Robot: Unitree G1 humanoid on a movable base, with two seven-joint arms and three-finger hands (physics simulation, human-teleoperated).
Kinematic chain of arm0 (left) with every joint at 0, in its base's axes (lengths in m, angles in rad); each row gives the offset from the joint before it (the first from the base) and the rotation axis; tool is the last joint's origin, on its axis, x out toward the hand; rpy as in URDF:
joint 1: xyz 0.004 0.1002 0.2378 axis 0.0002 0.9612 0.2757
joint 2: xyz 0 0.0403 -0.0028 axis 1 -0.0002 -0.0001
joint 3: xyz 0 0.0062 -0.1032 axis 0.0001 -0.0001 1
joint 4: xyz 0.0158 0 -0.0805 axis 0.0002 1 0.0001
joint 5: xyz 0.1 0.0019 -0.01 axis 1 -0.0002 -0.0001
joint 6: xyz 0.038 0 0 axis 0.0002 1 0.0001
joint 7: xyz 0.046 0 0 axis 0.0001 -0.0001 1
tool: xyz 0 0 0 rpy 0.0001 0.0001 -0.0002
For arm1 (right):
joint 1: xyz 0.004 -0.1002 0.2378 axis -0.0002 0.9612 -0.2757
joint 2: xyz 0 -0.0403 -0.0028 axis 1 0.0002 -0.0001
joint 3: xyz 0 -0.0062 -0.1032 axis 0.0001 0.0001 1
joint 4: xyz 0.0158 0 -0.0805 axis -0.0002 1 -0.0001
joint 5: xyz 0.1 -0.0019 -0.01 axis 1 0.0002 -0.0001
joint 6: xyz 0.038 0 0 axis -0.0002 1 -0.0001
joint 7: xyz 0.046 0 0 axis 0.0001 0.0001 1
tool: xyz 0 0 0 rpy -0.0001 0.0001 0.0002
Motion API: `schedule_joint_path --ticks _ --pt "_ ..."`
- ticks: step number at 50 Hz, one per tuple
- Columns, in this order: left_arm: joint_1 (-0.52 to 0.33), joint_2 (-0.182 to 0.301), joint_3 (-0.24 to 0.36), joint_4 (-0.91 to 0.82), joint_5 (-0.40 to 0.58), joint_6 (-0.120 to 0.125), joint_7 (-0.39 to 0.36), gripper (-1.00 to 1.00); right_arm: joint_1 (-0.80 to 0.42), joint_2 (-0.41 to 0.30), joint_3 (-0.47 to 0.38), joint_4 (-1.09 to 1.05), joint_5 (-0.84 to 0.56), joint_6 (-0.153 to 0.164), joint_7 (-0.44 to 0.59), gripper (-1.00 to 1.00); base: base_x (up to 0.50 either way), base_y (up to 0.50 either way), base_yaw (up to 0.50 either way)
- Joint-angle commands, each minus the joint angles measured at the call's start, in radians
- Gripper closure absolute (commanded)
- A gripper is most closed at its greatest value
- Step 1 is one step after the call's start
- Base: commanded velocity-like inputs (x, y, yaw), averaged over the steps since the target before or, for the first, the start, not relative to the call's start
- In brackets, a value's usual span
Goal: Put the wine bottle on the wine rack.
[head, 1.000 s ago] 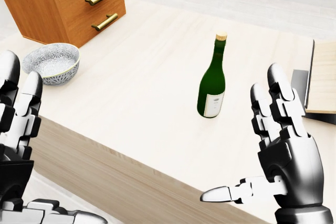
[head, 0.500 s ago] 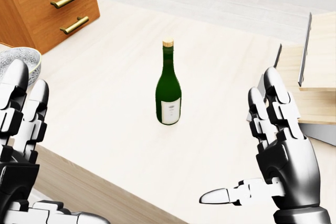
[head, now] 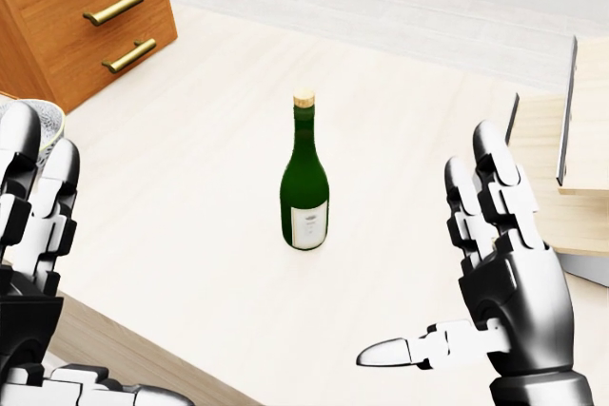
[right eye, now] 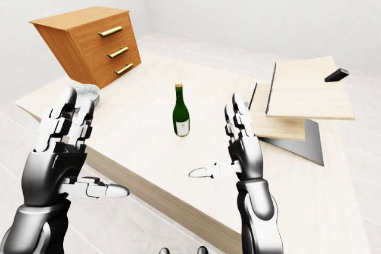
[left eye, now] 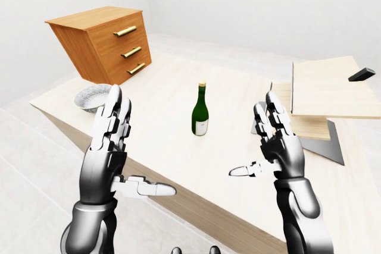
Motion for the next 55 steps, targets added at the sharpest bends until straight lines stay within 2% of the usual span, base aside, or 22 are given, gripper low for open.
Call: schedule_joint_path --ticks 1,21,37,48,55 --pt "-0.002 0.000 0.000 -0.002 0.001 0.000 -0.001 -1.00 -0.015 0.000 -0.004 0.014 0.004 0.000 -0.008 -1.00 0.00 0.00 0.00" --pt "0.004 -0.001 -0.001 -0.003 0.000 0.000 -0.001 -1.00 -0.029 -0.002 -0.009 0.024 0.005 0.000 -0.020 -1.00 0.16 -0.01 0.00" --pt "0.007 -0.003 0.019 -0.004 -0.010 0.000 -0.011 -1.00 -0.189 -0.020 -0.048 0.122 0.028 0.000 -0.062 -1.00 0.00 0.00 0.00" --pt "0.012 -0.007 0.017 0.007 -0.008 0.000 -0.012 -1.00 -0.213 -0.016 -0.040 0.191 0.054 0.000 -0.070 -1.00 0.14 -0.03 0.00" --pt "0.005 -0.007 0.050 -0.015 -0.032 0.000 -0.015 -1.00 -0.280 -0.014 -0.029 0.252 0.066 0.000 -0.095 -1.00 0.00 0.00 0.00"
